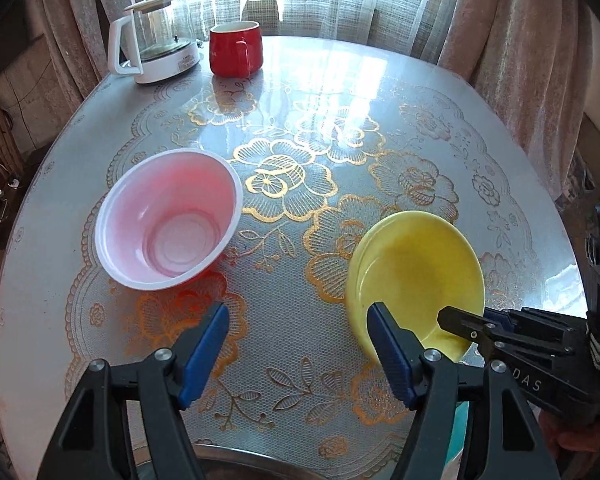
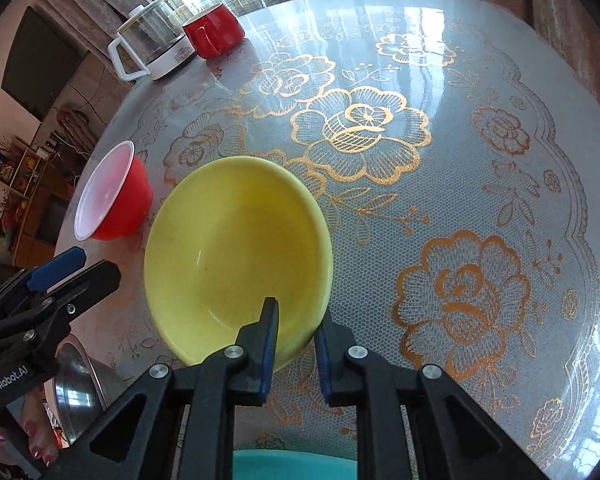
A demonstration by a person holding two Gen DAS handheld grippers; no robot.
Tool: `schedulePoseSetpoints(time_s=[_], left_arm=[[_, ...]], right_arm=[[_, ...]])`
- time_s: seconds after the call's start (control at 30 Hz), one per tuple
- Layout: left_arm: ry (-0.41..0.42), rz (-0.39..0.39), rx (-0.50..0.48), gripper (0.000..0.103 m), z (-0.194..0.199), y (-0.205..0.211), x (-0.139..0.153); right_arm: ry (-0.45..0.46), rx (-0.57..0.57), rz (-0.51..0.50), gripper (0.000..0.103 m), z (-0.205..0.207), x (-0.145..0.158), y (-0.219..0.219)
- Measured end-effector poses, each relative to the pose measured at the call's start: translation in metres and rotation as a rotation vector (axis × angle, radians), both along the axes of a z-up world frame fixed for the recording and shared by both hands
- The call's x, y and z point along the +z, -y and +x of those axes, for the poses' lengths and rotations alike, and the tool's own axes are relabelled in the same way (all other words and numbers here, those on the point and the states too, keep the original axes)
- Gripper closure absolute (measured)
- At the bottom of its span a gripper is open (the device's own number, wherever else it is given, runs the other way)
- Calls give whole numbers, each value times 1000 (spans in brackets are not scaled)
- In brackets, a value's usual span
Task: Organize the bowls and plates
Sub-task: 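Close both grippers on the yellow bowl rim and lift it, then carry the yellow bowl over the steel bowl with both grippers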
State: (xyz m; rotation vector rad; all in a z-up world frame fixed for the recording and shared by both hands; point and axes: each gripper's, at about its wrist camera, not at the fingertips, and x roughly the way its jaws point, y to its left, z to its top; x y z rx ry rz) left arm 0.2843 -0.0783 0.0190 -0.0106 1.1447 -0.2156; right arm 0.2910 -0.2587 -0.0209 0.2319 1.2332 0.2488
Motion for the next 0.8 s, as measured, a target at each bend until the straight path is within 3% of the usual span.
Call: schedulePoseSetpoints(time_s=[0.1,0.43,0.6,0.8], left_arm=[[-54,-34,-6,41,9,8,-10],[-127,-75,-31,84,10,21,-31],[-109,-71,-35,93,4,19,-27],[-97,-63,-34,93,-9,10,-24]], right_arm=[[2,9,3,86,-5,0,1],[7,1,20,86,-19,0,5],[12,-10,47,86,-26,2,9],[23,-8,52,87,-32,6,3]])
